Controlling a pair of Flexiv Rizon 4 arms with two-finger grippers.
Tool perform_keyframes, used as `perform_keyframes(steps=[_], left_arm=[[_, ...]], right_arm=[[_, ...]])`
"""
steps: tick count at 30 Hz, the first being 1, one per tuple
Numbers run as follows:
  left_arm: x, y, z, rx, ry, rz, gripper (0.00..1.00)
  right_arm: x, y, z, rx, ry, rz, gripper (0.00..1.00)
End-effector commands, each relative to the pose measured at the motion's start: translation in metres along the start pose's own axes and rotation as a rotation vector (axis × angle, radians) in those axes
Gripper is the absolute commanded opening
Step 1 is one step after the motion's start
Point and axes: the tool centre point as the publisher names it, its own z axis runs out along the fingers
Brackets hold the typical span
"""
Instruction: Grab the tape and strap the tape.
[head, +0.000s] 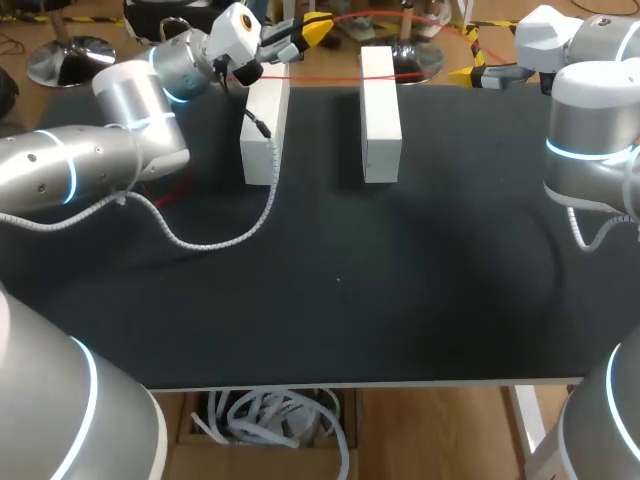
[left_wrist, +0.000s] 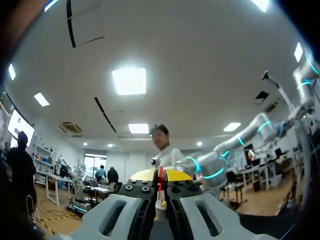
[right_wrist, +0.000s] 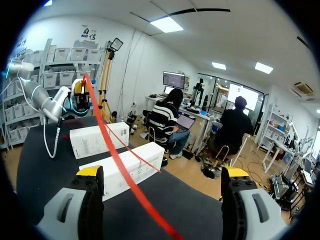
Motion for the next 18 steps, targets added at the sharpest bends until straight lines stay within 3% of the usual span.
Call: perform_keyframes(steps=[1, 5, 18], left_arm=[[-0.0008, -0.0006, -0.0019, -0.001, -0.003, -0.005, 0.0], [-0.0018, 0.0003, -0.0058, -0.019, -0.047, -0.017, 0.0], [-0.0002, 0.0001, -0.0076, -0.017, -0.051, -0.023, 0.0]], right_arm=[[-0.0004, 0.0, -0.0007, 0.0, 0.002, 0.0, 1.0], [-0.0004, 0.0, -0.0007, 0.0, 0.002, 0.0, 1.0], [-0.0004, 0.0, -0.0007, 0.0, 0.002, 0.0, 1.0]])
